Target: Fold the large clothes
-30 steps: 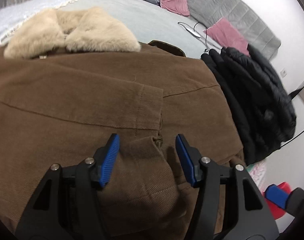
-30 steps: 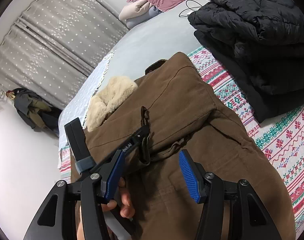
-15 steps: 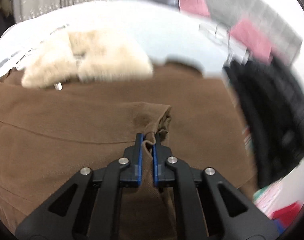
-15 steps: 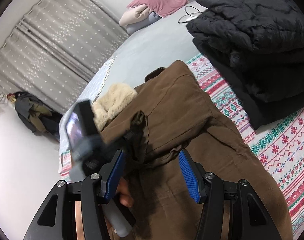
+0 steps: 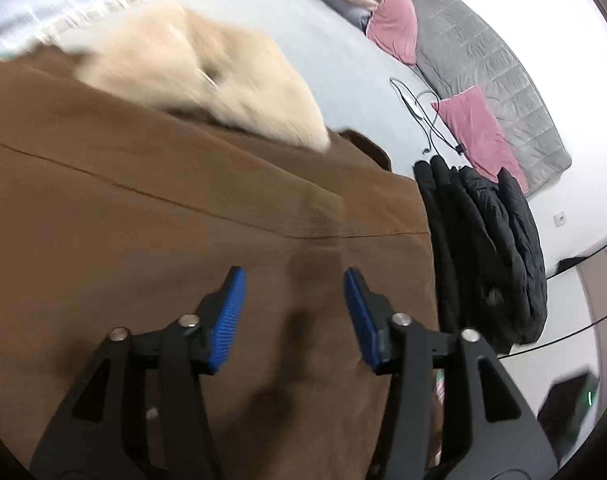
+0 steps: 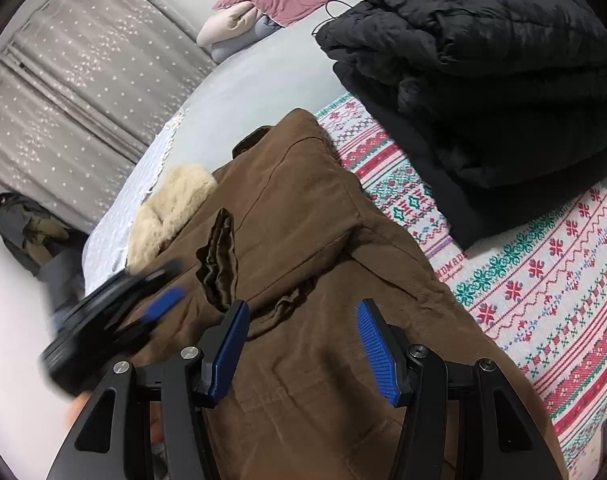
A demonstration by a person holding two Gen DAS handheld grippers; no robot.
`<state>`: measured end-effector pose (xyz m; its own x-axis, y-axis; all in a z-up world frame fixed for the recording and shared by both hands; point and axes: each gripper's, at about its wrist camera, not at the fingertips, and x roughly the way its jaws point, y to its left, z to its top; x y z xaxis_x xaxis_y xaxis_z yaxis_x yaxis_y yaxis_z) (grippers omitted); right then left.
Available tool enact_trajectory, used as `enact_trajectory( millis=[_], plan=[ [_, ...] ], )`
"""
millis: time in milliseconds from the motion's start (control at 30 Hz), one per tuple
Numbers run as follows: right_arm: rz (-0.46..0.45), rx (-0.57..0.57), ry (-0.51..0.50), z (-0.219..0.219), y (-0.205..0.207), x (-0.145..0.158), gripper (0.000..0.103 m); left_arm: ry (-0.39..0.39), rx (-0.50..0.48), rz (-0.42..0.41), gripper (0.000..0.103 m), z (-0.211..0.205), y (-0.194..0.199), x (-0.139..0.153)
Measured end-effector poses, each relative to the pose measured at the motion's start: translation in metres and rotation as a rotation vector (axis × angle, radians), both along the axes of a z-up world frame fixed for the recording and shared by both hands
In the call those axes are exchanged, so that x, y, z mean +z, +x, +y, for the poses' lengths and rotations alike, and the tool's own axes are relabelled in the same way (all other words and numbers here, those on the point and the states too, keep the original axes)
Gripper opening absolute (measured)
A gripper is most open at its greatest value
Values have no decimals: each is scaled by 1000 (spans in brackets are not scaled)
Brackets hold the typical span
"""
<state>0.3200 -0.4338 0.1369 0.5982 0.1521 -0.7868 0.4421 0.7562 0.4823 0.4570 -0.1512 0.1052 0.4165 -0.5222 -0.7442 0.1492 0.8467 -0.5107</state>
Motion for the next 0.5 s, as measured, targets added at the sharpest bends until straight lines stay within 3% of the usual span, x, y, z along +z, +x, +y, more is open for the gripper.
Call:
enact_trajectory(
  millis=[133, 300, 500],
  plan=[
    [-13, 4, 22, -6, -11, 4, 57, 102, 66, -42, 64, 80, -39, 30],
    [-20, 24, -20, -6, -31, 14, 57, 219, 186, -13, 64, 189, -93, 33],
    [34, 85, -128, -9, -60, 11, 57, 202, 248, 55, 64, 281, -158, 9]
  ],
)
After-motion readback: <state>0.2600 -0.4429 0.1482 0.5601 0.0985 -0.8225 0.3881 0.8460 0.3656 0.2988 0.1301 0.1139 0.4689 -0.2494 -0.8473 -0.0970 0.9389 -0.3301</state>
